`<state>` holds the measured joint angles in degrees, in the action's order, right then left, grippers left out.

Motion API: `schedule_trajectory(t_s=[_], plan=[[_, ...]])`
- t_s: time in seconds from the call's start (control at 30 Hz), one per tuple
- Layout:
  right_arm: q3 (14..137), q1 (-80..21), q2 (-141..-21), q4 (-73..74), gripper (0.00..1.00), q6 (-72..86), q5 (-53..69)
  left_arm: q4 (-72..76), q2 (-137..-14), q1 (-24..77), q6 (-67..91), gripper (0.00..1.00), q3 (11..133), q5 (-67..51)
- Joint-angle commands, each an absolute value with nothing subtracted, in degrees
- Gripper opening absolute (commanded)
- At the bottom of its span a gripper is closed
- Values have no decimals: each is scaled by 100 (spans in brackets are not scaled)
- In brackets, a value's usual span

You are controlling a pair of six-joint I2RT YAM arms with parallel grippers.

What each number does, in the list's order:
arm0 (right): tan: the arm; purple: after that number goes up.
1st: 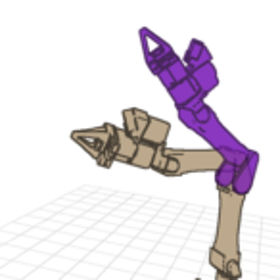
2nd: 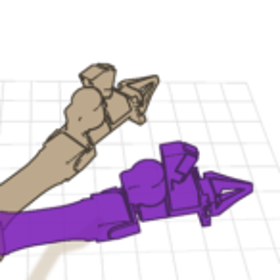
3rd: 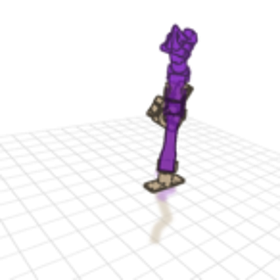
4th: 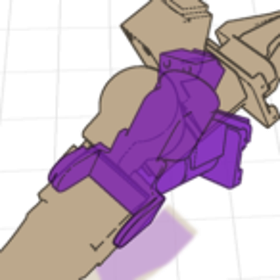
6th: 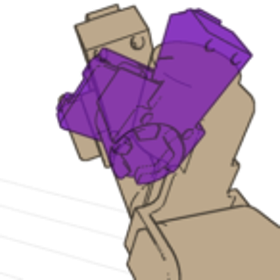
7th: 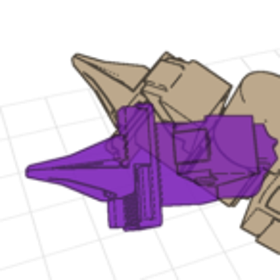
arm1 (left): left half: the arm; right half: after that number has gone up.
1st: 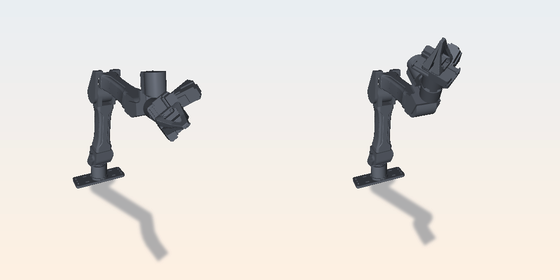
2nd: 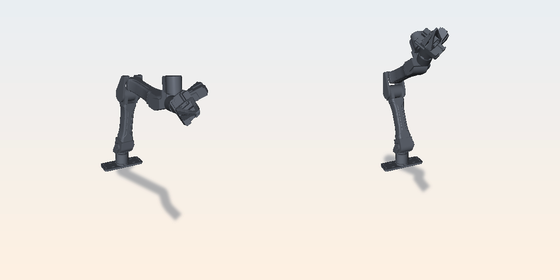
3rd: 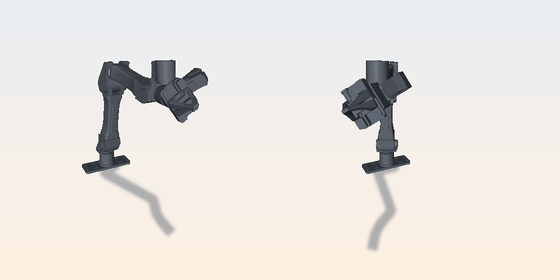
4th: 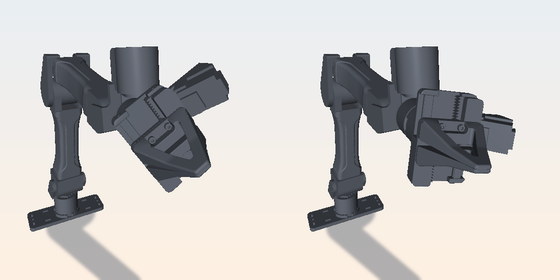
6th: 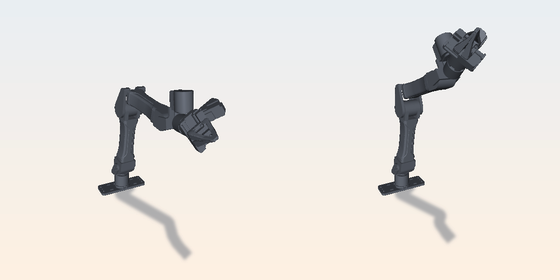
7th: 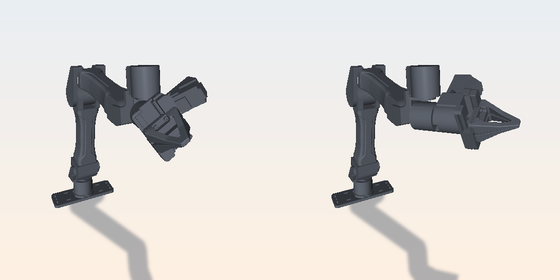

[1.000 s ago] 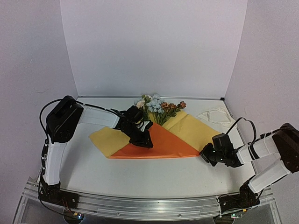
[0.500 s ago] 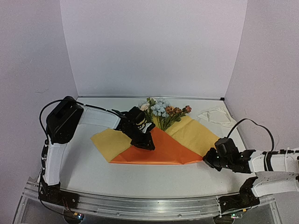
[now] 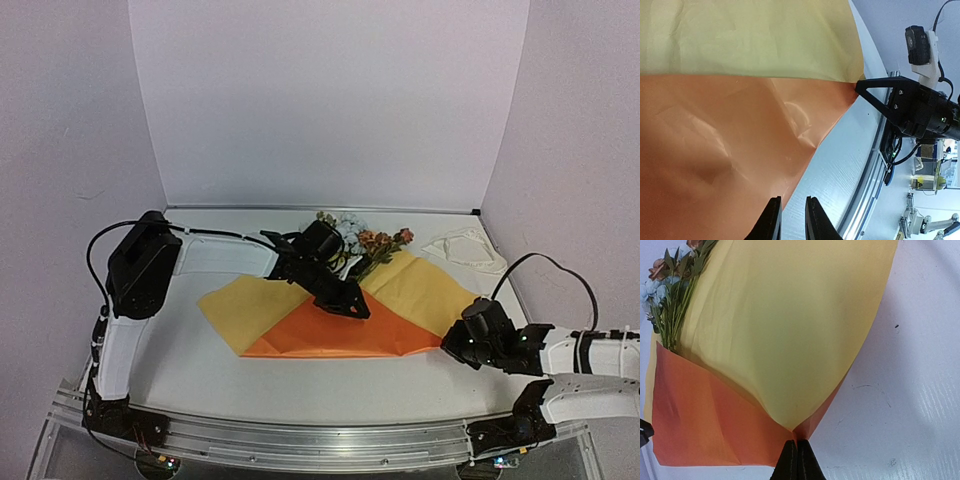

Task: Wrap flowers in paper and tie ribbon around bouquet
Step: Pick up the one-fourth-folded wrapping paper from the center of the board, then fold the one-fourth-folded wrapping paper at the center of the board.

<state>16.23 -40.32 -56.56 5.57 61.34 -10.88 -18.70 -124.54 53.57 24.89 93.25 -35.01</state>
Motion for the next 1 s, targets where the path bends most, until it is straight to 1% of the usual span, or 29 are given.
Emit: schedule_trajectory(t_s=[0.0,0.23,0.4,0.77,0.97], plan=[[1754,-4112,-5436,867,0,5998,-1423,-1824,-13009,5456,2289,19,9978,-3668],[1812,-4209,-5264,1023,0,5951,-1444,-2047,-13735,5619,1964,19,10763,-3824],[1888,-4246,-5152,1154,0,5980,-1459,-2172,-14041,5730,1847,20,11057,-3672],[2405,-4263,-4780,1900,0,6249,-1573,-2373,-14036,5733,1596,19,10811,-3179],[2637,-4276,-5056,2041,0,6254,-1470,-2281,-13880,5733,1468,19,10672,-3134]])
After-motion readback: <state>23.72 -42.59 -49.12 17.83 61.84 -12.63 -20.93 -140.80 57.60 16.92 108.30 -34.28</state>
